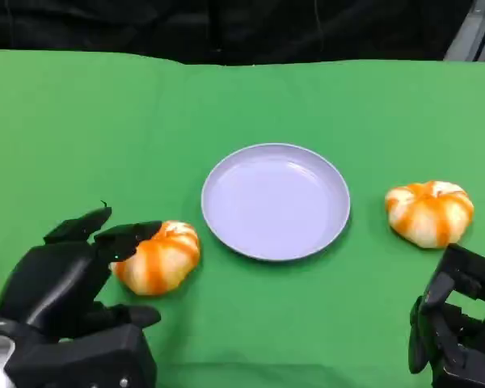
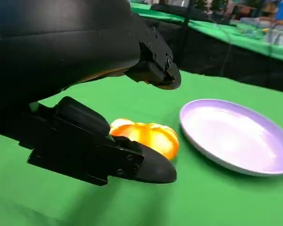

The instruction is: Grasp the bread from the table and place it into the plate.

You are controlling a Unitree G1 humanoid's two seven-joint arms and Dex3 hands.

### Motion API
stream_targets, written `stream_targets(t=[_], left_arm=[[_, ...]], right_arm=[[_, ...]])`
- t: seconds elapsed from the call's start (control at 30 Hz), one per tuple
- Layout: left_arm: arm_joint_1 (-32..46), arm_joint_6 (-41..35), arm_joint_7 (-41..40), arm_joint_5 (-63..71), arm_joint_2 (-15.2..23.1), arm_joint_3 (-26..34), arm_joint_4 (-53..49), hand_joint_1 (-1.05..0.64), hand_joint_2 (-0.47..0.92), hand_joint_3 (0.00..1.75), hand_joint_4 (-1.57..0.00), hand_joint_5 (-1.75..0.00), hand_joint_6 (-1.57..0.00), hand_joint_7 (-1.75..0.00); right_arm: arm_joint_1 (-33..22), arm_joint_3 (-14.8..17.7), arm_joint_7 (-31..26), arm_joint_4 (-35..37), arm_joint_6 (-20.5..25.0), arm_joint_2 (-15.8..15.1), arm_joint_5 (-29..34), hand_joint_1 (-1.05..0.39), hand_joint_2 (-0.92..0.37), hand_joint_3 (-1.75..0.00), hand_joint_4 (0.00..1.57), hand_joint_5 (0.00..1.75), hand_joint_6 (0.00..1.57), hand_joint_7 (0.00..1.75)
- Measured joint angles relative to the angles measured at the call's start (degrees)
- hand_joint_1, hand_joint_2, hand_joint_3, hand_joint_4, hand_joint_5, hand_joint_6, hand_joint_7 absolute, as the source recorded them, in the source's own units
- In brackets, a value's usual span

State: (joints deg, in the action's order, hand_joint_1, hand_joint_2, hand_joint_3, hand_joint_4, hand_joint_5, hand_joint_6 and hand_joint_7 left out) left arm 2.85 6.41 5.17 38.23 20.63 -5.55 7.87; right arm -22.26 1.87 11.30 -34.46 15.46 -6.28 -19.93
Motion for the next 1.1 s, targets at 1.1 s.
stream_targets(t=[1.1], left_arm=[[-19.2,-4.6,-9.8,5.8,-3.6,-13.9,-32.3,-0.84,0.92,0.36,-0.19,-0.04,-0.43,0.0]], right_arm=[[-1.1,-0.4,-0.2,-1.7,-0.1,0.2,0.0,-0.03,-0.6,-1.27,0.97,1.75,0.68,1.75]])
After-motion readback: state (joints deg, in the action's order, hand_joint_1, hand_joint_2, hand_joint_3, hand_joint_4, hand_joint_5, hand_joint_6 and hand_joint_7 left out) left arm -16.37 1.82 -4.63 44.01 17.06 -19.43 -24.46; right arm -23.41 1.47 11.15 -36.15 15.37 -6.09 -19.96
